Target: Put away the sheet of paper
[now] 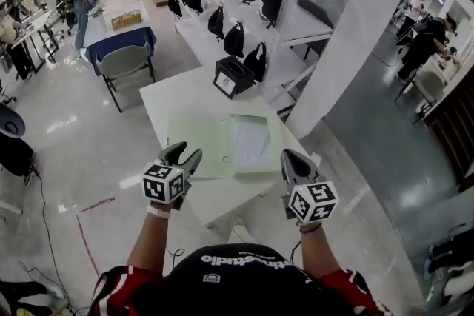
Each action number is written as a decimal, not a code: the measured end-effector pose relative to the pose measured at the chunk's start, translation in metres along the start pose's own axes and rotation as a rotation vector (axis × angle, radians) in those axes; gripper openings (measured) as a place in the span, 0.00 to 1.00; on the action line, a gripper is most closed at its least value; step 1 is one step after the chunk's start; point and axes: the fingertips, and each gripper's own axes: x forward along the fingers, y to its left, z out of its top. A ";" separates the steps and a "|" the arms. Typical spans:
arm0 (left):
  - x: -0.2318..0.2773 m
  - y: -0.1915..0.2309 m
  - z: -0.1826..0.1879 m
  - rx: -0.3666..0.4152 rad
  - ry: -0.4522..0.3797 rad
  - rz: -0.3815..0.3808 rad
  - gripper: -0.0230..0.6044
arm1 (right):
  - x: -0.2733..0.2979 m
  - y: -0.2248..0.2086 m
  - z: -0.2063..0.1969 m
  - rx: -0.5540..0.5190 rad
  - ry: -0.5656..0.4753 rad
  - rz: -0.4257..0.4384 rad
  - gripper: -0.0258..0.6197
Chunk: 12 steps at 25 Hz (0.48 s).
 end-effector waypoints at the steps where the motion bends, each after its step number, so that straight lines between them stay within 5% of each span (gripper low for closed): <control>1: -0.004 -0.005 0.003 0.006 -0.011 -0.009 0.38 | -0.005 0.000 -0.001 0.000 0.001 -0.008 0.04; 12: -0.035 -0.029 0.038 0.068 -0.100 -0.009 0.38 | -0.026 -0.001 0.012 -0.023 -0.009 -0.040 0.04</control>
